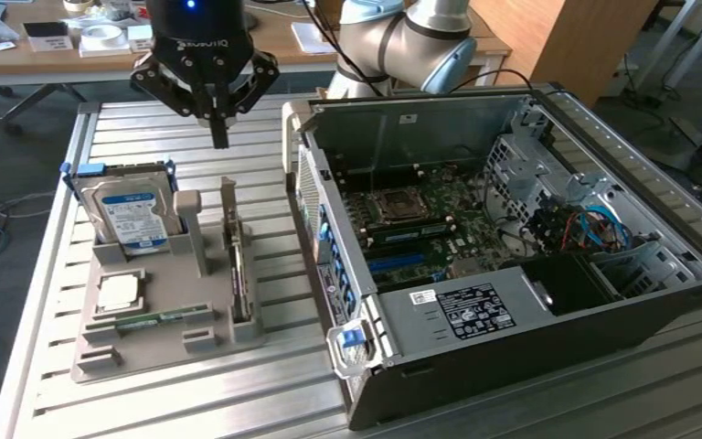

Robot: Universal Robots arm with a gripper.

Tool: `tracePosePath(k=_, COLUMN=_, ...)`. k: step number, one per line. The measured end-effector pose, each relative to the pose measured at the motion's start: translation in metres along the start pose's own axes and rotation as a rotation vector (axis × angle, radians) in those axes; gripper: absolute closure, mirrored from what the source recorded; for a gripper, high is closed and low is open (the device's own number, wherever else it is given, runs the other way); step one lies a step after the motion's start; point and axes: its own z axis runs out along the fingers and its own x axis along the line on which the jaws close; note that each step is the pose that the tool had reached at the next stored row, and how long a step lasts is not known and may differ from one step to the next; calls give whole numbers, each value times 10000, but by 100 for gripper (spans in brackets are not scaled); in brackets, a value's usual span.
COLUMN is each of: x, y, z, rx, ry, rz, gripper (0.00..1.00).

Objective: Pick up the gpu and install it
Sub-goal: 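Reach for the gpu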

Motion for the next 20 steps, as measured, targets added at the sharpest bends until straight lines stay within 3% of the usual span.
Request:
tracePosePath(k=7, x=12, y=-21, z=-1, rx=0, ry=1, rz=2, gripper=89)
tracePosePath(k=20, x=24, y=-232, z=-9, rx=0, ry=0, rz=2, gripper=89)
